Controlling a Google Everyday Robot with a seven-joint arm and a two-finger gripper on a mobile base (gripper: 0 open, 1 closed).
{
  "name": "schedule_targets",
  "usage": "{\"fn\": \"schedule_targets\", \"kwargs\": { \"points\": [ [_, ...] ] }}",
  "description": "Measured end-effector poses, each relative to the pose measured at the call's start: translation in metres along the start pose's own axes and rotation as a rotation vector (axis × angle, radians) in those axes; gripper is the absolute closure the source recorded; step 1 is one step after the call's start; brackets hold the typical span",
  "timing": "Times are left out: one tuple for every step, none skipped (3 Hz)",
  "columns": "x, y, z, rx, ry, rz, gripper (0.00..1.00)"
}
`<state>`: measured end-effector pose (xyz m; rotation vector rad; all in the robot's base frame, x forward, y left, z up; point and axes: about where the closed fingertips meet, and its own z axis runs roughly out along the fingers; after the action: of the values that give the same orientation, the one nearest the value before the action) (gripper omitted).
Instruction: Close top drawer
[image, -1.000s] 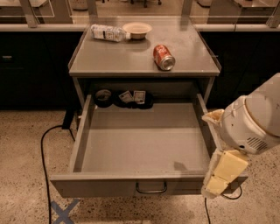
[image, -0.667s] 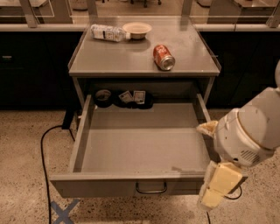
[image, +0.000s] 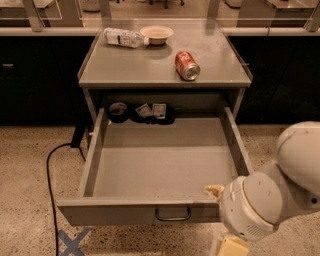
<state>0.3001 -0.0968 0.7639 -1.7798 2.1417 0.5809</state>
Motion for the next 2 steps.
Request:
{"fn": "schedule_targets", "kwargs": {
  "points": [
    [0.013, 0.01, 0.039, -0.069, -0.042, 0.03, 0.0],
    [0.022, 0.007, 0.069, -0.117, -0.047, 0.045, 0.0]
  ]
}}
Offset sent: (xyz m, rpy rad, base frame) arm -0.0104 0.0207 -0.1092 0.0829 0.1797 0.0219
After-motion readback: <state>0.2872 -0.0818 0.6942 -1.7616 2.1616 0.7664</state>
